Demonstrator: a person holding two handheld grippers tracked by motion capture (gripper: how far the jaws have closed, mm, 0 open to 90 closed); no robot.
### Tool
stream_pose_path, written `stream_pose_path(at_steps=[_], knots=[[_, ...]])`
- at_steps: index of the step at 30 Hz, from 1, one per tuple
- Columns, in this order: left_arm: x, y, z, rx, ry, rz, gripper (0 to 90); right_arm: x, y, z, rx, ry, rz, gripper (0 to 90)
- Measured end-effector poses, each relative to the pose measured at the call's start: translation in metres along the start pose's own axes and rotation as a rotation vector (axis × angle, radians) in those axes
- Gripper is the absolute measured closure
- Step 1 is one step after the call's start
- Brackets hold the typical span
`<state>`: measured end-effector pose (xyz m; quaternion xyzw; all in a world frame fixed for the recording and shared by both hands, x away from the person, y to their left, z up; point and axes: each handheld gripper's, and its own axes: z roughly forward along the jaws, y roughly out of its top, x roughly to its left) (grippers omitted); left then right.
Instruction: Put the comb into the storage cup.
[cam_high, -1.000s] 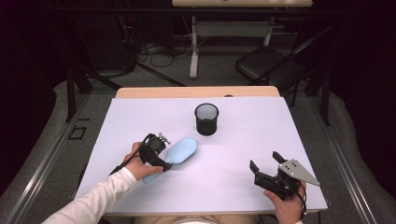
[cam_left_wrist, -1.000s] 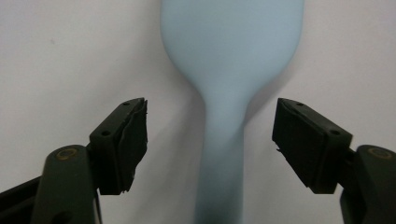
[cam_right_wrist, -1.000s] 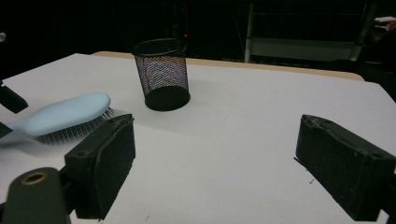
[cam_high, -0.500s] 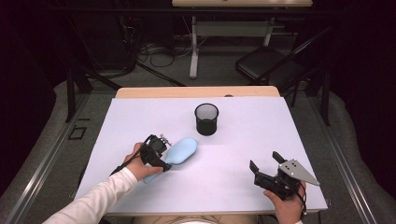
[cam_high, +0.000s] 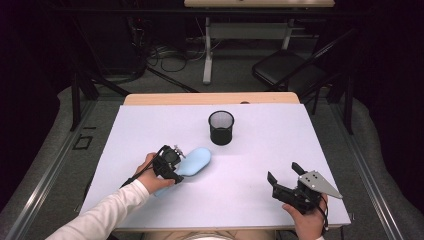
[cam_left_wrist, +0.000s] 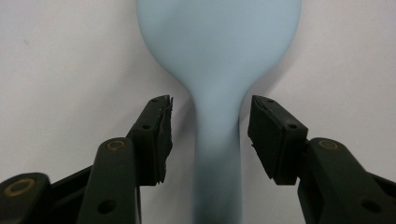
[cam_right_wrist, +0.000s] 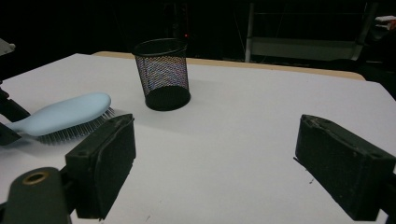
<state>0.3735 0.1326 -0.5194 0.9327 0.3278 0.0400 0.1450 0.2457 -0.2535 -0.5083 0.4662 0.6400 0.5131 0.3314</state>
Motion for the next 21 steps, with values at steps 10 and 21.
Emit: stream_pose_path(at_steps=[10,21], knots=[[-0.0004,0.0021,0.0047,0.01,0.004,0.009,55.3,0.0,-0.0003,0.0004,0.001,0.002,0.002,12.2],[0.0007,0.0033,0.0068,0.015,-0.007,0.011,61.4,0.0002,-0.0004,0.0007,-0.001,0.005,0.003,13.0]])
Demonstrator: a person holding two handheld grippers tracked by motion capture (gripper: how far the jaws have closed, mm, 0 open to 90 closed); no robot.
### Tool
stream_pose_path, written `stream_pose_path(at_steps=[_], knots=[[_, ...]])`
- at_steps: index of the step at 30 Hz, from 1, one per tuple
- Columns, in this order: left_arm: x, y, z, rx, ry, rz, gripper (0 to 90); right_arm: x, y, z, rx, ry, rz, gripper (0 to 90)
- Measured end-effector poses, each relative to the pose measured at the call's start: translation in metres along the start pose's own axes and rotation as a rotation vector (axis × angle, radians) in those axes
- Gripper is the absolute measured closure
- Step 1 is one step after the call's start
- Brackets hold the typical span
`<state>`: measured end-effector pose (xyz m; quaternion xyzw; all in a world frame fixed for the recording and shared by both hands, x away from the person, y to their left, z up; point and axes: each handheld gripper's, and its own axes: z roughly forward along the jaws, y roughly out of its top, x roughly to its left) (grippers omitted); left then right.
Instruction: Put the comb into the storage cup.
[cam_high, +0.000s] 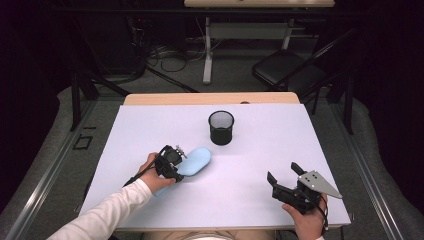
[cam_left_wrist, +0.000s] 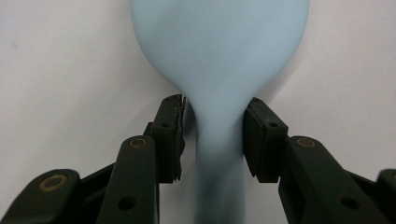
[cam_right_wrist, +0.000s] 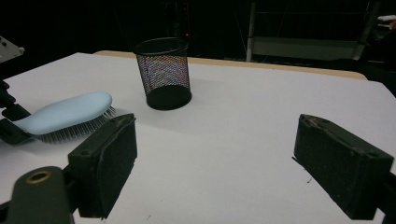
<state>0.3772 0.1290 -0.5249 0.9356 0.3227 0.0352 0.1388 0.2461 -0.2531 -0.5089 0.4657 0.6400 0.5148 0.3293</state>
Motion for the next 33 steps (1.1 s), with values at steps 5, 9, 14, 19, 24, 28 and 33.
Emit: stream_pose_path(at_steps=[5,9,14,19,24,28,33], knots=[[-0.0007,0.0006,0.0008,-0.002,-0.004,0.002,63.7,-0.0002,0.0,-0.0003,0.005,0.0,0.001,13.1],[-0.0017,0.0014,0.0021,0.003,-0.002,0.007,65.5,-0.0001,-0.0002,-0.0001,0.004,0.002,0.002,13.2],[-0.0019,0.0019,0.0033,0.009,0.0,0.008,66.3,-0.0002,-0.0002,0.0001,0.004,0.002,0.001,13.2],[-0.002,0.0019,0.0036,0.008,0.0,0.005,66.6,-0.0001,-0.0002,0.0,0.004,0.003,0.0,13.3],[-0.0021,0.0019,0.0039,0.005,0.001,-0.001,66.5,-0.0001,-0.0002,0.0002,0.004,0.003,-0.001,13.3],[-0.0016,0.0012,0.0039,-0.002,-0.002,-0.005,66.2,-0.0001,-0.0003,0.0003,0.006,0.004,-0.002,13.3],[-0.0014,0.0013,0.004,-0.002,-0.002,-0.005,66.1,-0.0002,-0.0003,0.0003,0.009,0.004,-0.002,13.4]])
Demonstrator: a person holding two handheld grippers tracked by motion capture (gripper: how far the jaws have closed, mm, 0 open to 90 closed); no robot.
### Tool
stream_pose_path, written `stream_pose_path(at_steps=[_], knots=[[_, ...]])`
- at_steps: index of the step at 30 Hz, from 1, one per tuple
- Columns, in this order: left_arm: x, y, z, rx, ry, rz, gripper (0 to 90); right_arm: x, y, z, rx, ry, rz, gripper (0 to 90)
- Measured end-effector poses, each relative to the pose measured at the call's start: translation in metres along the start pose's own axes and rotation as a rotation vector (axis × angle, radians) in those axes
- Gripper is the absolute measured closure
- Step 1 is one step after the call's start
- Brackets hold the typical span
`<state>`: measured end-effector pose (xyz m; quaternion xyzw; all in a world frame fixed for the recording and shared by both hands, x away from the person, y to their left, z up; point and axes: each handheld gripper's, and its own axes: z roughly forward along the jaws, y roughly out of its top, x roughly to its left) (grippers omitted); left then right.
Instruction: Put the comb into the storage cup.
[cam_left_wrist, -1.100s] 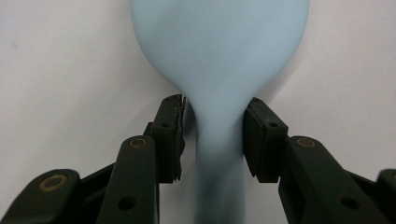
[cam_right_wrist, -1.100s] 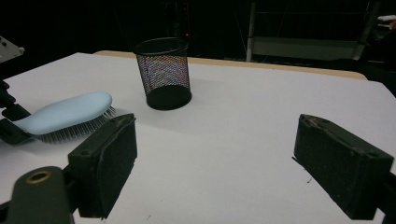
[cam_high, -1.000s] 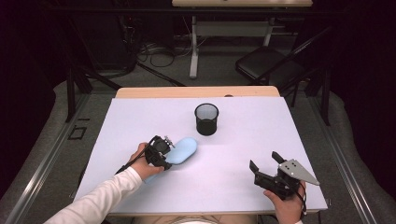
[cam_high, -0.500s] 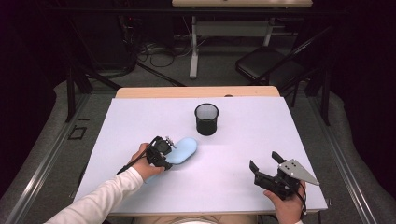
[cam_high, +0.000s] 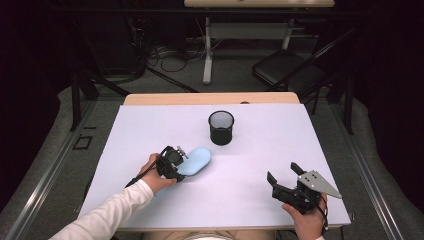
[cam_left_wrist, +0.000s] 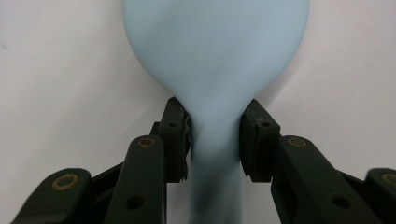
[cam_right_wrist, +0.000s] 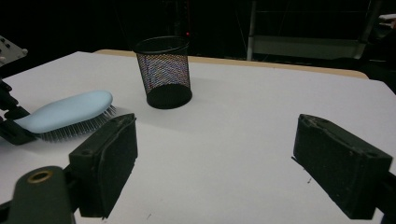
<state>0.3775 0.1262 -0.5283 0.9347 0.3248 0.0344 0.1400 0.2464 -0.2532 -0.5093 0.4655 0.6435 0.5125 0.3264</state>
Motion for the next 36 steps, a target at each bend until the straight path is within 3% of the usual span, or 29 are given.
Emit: stream_pose_path(at_steps=[25,36], knots=[[-0.0003,-0.0013,-0.0001,-0.008,0.002,-0.013,67.4,-0.0001,-0.0001,0.0001,-0.001,-0.001,-0.002,13.5],[0.0006,-0.0074,-0.0005,-0.051,-0.003,-0.02,68.6,0.0,-0.0002,0.0003,-0.003,-0.001,-0.001,13.5]])
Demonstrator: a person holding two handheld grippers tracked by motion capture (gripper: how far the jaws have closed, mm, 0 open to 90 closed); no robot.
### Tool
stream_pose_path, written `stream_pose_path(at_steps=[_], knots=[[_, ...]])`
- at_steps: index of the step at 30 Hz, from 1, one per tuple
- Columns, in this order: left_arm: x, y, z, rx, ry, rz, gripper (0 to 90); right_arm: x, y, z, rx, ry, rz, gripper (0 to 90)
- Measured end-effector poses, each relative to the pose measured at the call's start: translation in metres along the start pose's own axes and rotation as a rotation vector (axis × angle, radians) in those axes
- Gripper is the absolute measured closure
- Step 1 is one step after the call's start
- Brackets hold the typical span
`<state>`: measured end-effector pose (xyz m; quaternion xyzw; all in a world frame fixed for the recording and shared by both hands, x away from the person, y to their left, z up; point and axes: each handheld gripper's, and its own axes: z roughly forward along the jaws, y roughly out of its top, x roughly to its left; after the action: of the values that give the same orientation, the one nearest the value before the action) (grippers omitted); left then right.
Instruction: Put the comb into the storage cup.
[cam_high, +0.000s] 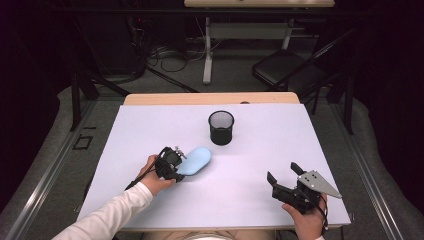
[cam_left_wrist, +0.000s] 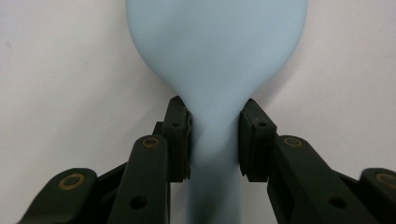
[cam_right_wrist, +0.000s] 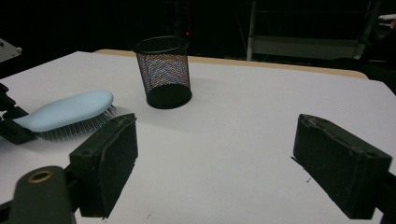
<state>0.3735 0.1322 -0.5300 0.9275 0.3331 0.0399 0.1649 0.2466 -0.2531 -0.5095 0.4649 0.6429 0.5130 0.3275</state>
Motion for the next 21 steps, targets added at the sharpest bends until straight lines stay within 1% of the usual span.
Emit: stream_pose_path(at_steps=[6,21], knots=[[0.0004,-0.0018,-0.0002,-0.013,0.002,0.003,69.0,0.0002,0.0,0.0,0.001,0.0,0.0,13.5],[-0.0003,-0.0023,-0.0019,-0.027,-0.002,-0.003,69.4,-0.0004,0.0,-0.0001,0.003,-0.001,-0.002,13.5]])
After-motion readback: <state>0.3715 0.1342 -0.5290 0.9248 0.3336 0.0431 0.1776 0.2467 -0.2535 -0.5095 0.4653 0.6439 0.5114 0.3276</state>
